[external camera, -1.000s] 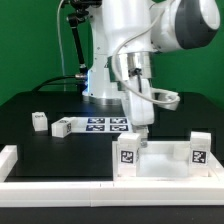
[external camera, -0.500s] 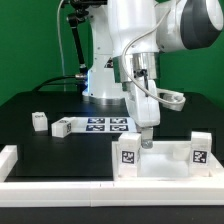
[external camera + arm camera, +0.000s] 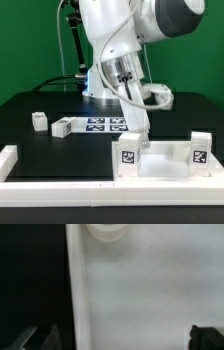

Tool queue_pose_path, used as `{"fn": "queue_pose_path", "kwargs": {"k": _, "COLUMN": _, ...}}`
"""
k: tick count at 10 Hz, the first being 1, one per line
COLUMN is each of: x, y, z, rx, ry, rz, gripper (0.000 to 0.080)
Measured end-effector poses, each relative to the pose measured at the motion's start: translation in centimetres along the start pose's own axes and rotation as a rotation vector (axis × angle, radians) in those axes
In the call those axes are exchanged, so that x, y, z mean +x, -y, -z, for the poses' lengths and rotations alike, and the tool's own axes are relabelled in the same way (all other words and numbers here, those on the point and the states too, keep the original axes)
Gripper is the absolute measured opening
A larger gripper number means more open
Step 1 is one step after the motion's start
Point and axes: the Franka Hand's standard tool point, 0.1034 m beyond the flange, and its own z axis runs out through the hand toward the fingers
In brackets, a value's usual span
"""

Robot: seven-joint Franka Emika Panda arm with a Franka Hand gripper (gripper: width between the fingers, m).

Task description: Assemble square table

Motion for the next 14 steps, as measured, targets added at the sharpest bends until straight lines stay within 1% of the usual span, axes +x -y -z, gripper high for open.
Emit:
{"fn": "queue_pose_path", "kwargs": {"k": 1, "x": -0.54, "y": -0.77, "z": -1.05, "rx": -0.036, "ry": -0.015, "rz": 0.023, "gripper": 0.0649}}
{"fn": "queue_pose_path", "kwargs": {"k": 2, "x": -1.02, "y": -1.29, "z": -1.75, "rx": -0.057, "ry": -0.023, "rz": 0.045, "gripper": 0.0649}}
{"fn": "queue_pose_path", "kwargs": {"k": 4, "x": -0.5, "y": -1.51, "z": -1.95, "rx": -0.068, "ry": -0.029, "rz": 0.072, "gripper": 0.0649}}
{"fn": "queue_pose_path", "kwargs": {"k": 5, "x": -0.53, "y": -1.49, "z": -1.95, "rx": -0.067, "ry": -0.029, "rz": 0.072, "gripper": 0.0649}}
{"fn": "queue_pose_path", "kwargs": {"k": 6, "x": -0.52, "y": -1.49, "z": -1.95, "rx": -0.067, "ry": -0.03, "rz": 0.072, "gripper": 0.0618}}
{"fn": "queue_pose_path", "kwargs": {"k": 7, "x": -0.51, "y": -1.5, "z": -1.96, "rx": -0.067, "ry": -0.03, "rz": 0.072, "gripper": 0.0618}}
{"fn": "queue_pose_path", "kwargs": {"k": 9, "x": -0.5, "y": -1.5, "z": -1.97, "rx": -0.067, "ry": -0.03, "rz": 0.072, "gripper": 0.0256}}
{"fn": "queue_pose_path", "kwargs": {"k": 10, "x": -0.5, "y": -1.51, "z": -1.97, "rx": -0.067, "ry": -0.03, "rz": 0.072, "gripper": 0.0256}}
{"fn": "queue_pose_path", "kwargs": {"k": 11, "x": -0.49, "y": -1.52, "z": -1.98, "rx": -0.068, "ry": -0.03, "rz": 0.072, "gripper": 0.012}}
{"fn": "queue_pose_path", "kwargs": {"k": 12, "x": -0.43, "y": -1.44, "z": -1.9, "rx": -0.063, "ry": -0.033, "rz": 0.072, "gripper": 0.0057}}
{"fn": "queue_pose_path", "kwargs": {"k": 14, "x": -0.43, "y": -1.43, "z": -1.89, "rx": -0.063, "ry": -0.033, "rz": 0.072, "gripper": 0.0057}}
